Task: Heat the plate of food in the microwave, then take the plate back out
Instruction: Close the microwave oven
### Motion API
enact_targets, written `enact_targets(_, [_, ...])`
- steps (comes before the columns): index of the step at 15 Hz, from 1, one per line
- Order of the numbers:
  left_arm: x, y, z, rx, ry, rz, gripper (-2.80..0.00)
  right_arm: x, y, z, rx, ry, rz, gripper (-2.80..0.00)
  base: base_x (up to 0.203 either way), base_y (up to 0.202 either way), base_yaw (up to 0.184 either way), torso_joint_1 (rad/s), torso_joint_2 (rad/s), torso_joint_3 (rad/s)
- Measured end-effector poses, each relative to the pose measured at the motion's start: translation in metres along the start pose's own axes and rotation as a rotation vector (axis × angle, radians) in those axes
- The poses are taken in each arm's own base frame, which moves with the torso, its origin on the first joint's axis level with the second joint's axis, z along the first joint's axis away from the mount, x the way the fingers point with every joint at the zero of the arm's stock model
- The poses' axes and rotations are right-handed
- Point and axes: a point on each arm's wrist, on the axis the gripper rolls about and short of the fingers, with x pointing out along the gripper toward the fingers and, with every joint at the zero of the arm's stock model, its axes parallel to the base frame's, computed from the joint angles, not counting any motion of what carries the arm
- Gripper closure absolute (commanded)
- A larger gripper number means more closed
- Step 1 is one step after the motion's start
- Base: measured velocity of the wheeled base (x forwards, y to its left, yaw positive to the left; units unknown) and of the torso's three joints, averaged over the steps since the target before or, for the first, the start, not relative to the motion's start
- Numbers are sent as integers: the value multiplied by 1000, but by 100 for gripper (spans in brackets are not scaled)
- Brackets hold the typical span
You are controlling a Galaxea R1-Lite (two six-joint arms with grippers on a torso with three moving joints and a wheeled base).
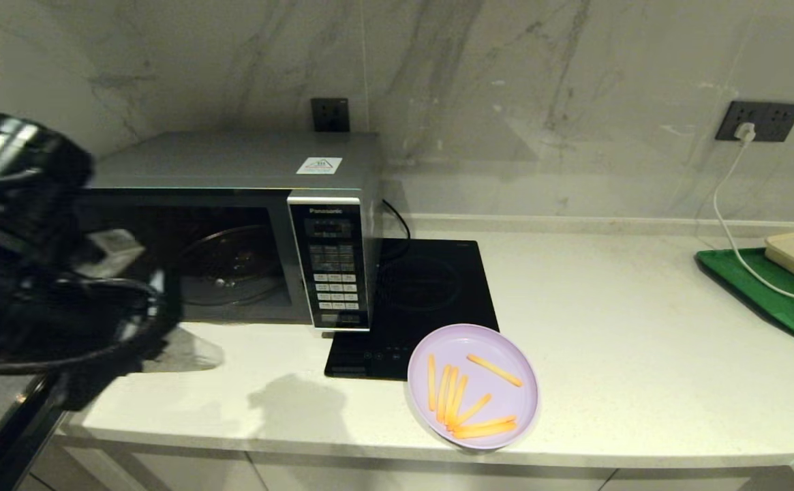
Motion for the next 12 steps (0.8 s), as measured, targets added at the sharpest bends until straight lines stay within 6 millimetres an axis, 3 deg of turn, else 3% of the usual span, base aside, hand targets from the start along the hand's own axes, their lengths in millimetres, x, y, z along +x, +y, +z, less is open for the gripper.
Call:
enact_targets(3, [-58, 51, 14, -75, -320, 85, 0, 0, 0, 0, 0, 0, 0, 0, 0, 0, 0, 0, 0, 0])
enact_targets(6, [-108, 82, 12, -64, -618, 236, 0, 0, 0, 0, 0, 0, 0, 0, 0, 0, 0, 0, 0, 0])
enact_targets(9, [-151, 75, 6, 89, -892, 345, 0, 0, 0, 0, 0, 0, 0, 0, 0, 0, 0, 0, 0, 0])
enact_targets(12, [-171, 71, 9, 182, -1028, 422, 0, 0, 0, 0, 0, 0, 0, 0, 0, 0, 0, 0, 0, 0])
